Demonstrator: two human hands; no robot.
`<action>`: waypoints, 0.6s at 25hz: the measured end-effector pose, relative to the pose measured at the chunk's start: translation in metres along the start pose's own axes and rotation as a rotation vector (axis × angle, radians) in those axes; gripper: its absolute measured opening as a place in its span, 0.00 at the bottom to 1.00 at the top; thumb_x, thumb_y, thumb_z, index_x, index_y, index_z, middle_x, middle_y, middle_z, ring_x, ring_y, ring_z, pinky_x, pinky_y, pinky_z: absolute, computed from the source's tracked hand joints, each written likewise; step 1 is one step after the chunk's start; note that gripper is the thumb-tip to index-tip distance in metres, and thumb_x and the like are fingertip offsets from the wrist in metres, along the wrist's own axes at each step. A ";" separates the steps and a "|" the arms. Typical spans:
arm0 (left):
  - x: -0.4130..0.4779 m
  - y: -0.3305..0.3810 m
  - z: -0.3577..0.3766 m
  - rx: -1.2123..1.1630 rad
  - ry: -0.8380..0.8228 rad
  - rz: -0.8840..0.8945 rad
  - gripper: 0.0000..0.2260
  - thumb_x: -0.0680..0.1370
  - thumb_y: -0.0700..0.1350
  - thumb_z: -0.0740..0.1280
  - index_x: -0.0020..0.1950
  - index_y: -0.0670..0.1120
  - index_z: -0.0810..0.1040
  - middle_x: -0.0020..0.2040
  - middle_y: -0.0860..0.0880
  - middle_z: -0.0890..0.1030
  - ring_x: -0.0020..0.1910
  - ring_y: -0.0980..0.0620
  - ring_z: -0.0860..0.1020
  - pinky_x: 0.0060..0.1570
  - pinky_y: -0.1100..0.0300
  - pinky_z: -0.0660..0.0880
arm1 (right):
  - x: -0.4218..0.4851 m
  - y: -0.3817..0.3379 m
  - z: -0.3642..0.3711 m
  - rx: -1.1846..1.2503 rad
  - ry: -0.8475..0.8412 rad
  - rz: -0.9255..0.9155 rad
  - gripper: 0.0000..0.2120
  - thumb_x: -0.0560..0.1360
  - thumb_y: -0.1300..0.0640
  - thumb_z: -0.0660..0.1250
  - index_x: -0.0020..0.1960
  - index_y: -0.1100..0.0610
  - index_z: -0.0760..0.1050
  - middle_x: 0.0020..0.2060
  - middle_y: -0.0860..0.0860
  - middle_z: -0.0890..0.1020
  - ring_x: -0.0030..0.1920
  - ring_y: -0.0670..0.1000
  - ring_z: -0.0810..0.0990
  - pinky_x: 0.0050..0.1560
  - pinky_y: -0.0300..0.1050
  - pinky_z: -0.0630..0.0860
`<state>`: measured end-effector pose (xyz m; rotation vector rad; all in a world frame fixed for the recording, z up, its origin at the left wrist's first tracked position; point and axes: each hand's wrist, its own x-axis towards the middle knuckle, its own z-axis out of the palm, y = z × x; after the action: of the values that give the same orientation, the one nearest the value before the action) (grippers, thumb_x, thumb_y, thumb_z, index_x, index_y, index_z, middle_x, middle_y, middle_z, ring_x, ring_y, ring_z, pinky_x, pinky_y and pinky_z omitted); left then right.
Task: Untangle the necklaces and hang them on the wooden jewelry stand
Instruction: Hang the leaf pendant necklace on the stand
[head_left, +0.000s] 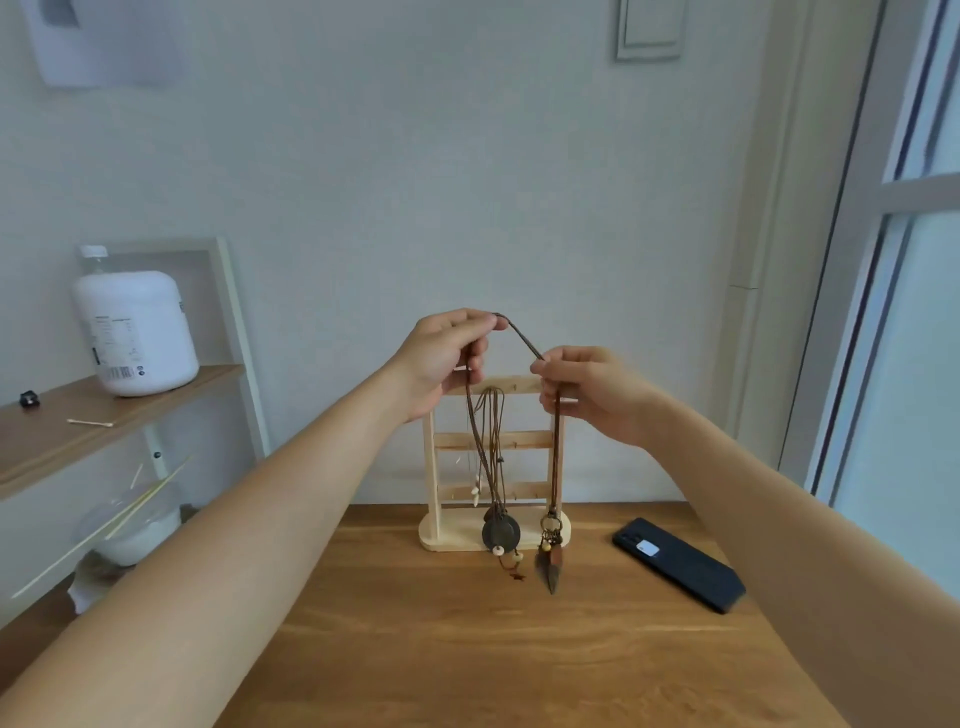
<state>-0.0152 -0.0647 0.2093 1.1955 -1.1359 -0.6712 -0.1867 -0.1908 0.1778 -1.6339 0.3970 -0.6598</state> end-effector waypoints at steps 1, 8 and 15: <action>0.001 0.000 0.003 0.045 0.003 -0.002 0.07 0.83 0.45 0.65 0.52 0.44 0.82 0.33 0.52 0.70 0.30 0.55 0.68 0.32 0.62 0.70 | 0.004 -0.011 0.004 0.007 -0.008 -0.021 0.03 0.78 0.61 0.70 0.46 0.59 0.77 0.34 0.52 0.74 0.35 0.51 0.76 0.47 0.48 0.76; 0.001 -0.040 -0.007 0.102 0.095 -0.041 0.09 0.82 0.48 0.67 0.52 0.45 0.84 0.31 0.54 0.66 0.28 0.56 0.60 0.25 0.64 0.56 | 0.026 -0.031 -0.001 -0.148 0.004 -0.015 0.03 0.77 0.62 0.71 0.45 0.60 0.79 0.35 0.54 0.78 0.37 0.54 0.77 0.48 0.53 0.79; 0.010 -0.069 0.005 0.058 0.293 -0.042 0.05 0.79 0.45 0.70 0.52 0.47 0.85 0.30 0.61 0.77 0.33 0.60 0.72 0.35 0.67 0.67 | 0.051 -0.018 -0.011 -0.706 0.155 -0.111 0.03 0.74 0.64 0.73 0.43 0.58 0.83 0.37 0.59 0.85 0.37 0.52 0.82 0.46 0.48 0.83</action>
<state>-0.0058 -0.0949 0.1471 1.3218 -0.8908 -0.4777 -0.1557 -0.2269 0.2064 -2.2900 0.7113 -0.7827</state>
